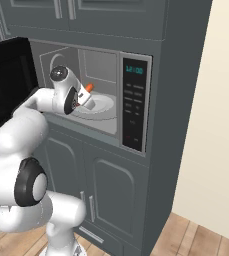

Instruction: Pick the carrot from the counter and place it in the microwave. Then turn on the microwave.

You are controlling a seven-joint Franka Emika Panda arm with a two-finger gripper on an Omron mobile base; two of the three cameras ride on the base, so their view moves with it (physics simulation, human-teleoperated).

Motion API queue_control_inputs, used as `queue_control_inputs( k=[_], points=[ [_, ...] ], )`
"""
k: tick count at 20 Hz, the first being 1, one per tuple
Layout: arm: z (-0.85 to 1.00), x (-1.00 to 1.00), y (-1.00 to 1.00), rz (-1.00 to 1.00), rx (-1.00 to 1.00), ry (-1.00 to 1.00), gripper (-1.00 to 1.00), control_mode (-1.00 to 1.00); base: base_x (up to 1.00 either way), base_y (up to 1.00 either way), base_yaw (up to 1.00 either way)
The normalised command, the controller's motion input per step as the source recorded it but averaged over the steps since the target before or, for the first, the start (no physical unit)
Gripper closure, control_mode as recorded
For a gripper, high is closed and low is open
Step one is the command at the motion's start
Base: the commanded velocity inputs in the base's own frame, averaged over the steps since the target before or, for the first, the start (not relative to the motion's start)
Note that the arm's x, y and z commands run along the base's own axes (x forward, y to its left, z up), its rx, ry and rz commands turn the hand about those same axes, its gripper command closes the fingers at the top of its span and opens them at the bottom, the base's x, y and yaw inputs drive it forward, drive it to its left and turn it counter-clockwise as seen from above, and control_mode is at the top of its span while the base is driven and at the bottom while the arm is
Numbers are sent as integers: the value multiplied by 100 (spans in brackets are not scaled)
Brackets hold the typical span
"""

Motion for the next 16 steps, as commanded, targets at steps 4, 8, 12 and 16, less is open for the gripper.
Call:
queue_control_inputs(
  k=[4,8,12,16],
  points=[
    [-10,26,3,-1,0,2,100,-100,0,0,0],
    [-10,20,6,-1,0,3,100,-100,0,0,0],
    [-11,15,7,-1,0,3,100,-100,0,0,0],
    [-14,11,3,-2,0,2,100,-100,0,0,0]
  ],
)
